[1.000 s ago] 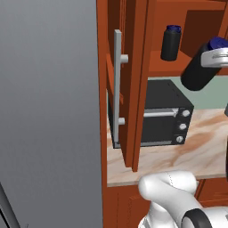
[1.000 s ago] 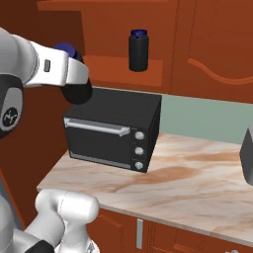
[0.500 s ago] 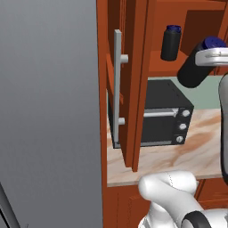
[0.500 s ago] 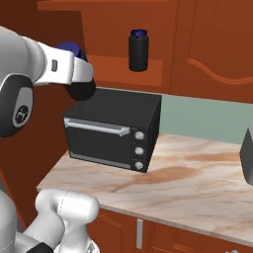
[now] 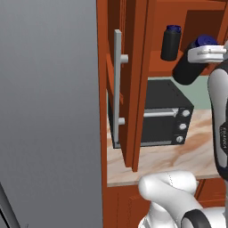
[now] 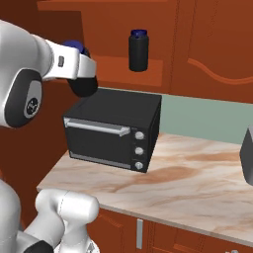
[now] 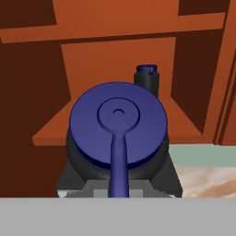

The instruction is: Pick the water bottle, water bottle, beer from the counter and place them in the open cabinet.

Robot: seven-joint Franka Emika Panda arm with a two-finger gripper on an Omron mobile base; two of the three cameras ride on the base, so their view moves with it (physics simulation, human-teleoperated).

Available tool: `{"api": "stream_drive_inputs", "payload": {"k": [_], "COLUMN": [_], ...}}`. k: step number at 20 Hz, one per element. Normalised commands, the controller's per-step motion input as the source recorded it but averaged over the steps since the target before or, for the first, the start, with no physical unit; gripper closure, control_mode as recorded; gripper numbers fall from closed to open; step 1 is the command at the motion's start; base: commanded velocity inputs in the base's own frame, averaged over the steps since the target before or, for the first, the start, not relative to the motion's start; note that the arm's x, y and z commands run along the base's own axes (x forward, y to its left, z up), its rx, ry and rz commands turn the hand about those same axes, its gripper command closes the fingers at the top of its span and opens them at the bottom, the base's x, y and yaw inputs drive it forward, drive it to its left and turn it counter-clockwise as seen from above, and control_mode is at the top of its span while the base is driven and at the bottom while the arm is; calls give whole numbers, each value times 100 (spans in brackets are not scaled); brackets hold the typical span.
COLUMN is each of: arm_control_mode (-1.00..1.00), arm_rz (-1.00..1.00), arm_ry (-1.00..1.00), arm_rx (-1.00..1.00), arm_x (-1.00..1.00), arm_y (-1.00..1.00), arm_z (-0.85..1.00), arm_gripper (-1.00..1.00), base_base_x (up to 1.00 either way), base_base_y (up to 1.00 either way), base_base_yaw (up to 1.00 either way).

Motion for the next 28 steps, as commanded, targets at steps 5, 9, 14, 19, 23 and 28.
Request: {"api": "stream_drive_inputs", "payload": {"k": [5,9,14,19,23,28], "arm_control_mode": [-100,-100,-100,-100,-100,-100], "arm_rz": [0,0,0,0,0,0], "arm_ry": [0,0,0,0,0,0], "arm_rx": [0,0,0,0,0,0], "arm_x": [32,33,33,29,26,23], "arm_y": [1,5,4,0,0,1], "arm_z": [0,0,0,0,0,0], "arm_gripper": [100,100,100,100,100,100], "base_base_x": [0,0,0,0,0,0], "base_base_y": [0,0,0,0,0,0], "base_base_yaw": [0,0,0,0,0,0]}}
